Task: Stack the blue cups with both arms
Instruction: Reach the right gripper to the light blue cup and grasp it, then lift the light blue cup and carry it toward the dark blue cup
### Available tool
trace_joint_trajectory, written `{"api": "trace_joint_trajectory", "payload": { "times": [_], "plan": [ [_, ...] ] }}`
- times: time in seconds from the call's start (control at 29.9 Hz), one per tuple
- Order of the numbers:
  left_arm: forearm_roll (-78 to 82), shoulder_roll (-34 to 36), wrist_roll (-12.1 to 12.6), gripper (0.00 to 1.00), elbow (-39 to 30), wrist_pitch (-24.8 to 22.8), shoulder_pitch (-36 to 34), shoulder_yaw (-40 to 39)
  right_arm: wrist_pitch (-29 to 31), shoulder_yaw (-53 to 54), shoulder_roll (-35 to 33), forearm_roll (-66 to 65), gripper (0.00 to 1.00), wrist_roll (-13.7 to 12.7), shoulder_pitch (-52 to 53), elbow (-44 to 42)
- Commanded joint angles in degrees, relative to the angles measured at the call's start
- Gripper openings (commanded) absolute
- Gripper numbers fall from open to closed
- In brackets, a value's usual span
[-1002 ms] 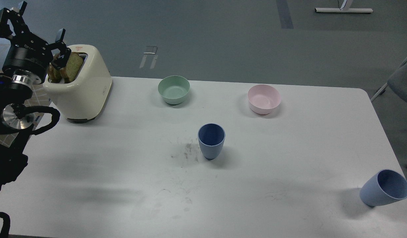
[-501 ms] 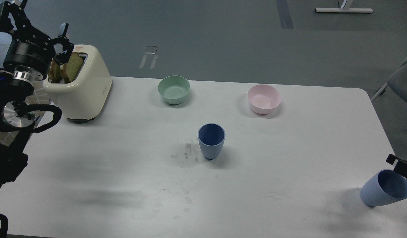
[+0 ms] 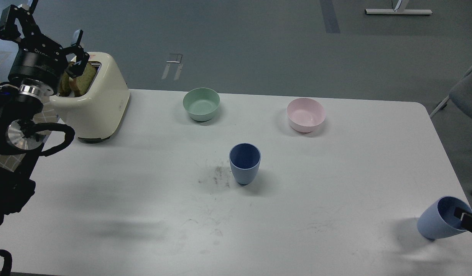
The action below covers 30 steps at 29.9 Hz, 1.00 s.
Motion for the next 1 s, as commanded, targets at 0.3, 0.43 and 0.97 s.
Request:
{"api": "trace_joint_trajectory", "payload": {
  "times": [0.3,0.43,0.97],
  "plan": [
    [0.6,-0.81,-0.03,0.98,0.19,0.0,0.01,0.09,-0.01,-0.19,1.8,-1.71,0.23,-0.48,0.5,-1.91],
    [0.6,-0.9,-0.03,0.98,0.27,0.0,0.01,0.35,-0.15,-0.28,3.12,-1.62,0.13,-0.48,0.5,-2.0],
    [0.6,-0.9,-0.03,0.98,0.54,0.09,-0.16,0.53,-0.01,0.52,4.97,0.57,0.0,4.53,7.87,0.63]
  ]
}}
